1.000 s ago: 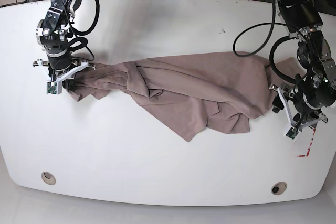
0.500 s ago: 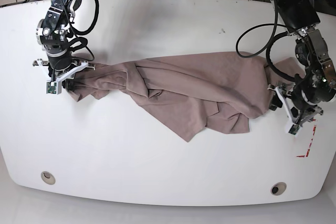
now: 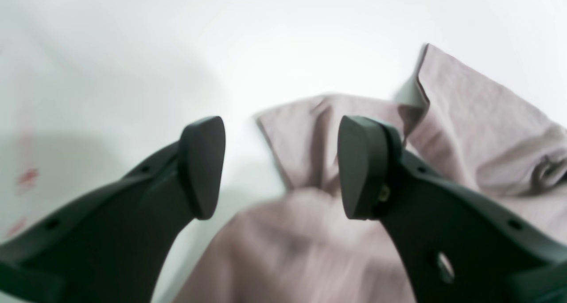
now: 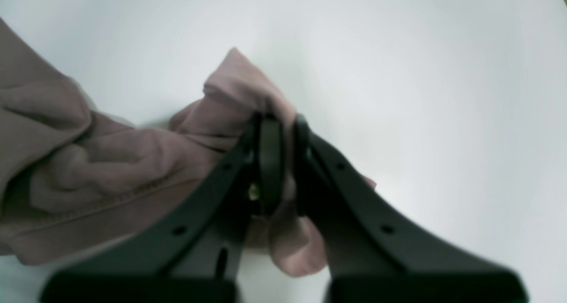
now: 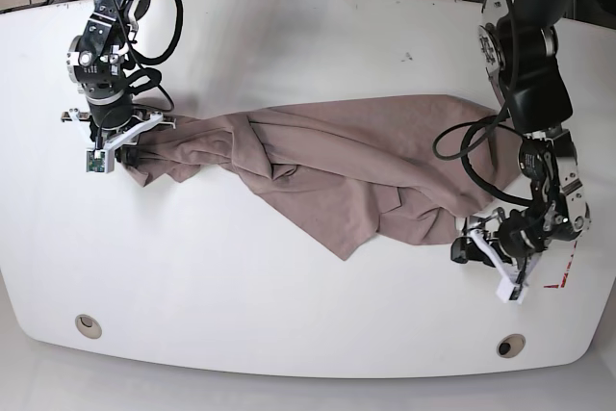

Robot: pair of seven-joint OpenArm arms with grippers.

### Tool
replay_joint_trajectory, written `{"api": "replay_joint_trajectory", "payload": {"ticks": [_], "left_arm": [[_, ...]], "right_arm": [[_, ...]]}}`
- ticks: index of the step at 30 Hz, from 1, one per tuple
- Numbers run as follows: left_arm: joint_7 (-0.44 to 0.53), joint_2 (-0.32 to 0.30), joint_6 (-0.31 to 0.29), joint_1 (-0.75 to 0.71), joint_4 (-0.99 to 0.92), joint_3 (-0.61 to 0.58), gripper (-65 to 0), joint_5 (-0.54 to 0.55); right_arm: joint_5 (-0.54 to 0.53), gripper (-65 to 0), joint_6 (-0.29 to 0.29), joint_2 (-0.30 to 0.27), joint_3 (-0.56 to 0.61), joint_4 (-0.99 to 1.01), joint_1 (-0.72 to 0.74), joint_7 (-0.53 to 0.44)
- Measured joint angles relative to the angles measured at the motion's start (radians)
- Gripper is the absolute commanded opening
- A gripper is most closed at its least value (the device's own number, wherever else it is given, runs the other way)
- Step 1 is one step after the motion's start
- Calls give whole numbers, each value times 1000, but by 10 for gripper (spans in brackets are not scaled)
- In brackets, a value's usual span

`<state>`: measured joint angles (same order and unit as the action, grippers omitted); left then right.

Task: Layout the t-shirt on the table in an organized manner, then fold the t-shirt properly
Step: 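Regrasp the shirt edge with the left gripper near the hanging fabric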

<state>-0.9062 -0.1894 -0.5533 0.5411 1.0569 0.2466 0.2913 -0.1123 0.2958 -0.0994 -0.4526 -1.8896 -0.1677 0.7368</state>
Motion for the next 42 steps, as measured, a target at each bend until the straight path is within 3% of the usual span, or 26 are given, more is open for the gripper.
{"api": "replay_joint_trajectory", "payload": {"ticks": [6,9,15,27,38,40,42], "left_arm": [[151,15,71,61,-214,-80,-272,-49],[203,14,75,71,-304,-84,-272,-87],[252,8,82,60,-381,-83,-272,-172],[322,11,78,71,-436,-83,-272,-183],[360,77,80,74,-452,-79,-279,-183],[362,93,72,74,-452,-80,-314,-182],[362,101,72,74,-452,-81,-392,-182]], "right_arm": [[0,-648,0,0,0,0,0,0],[0,-648,0,0,0,0,3,1],[2,-648,0,16,0,0,19,-1],[2,-648,0,19,0,1,16,1],[2,-648,0,19,0,1,14,1],[2,-648,0,19,0,1,14,1],[2,-648,0,19,0,1,14,1]]}}
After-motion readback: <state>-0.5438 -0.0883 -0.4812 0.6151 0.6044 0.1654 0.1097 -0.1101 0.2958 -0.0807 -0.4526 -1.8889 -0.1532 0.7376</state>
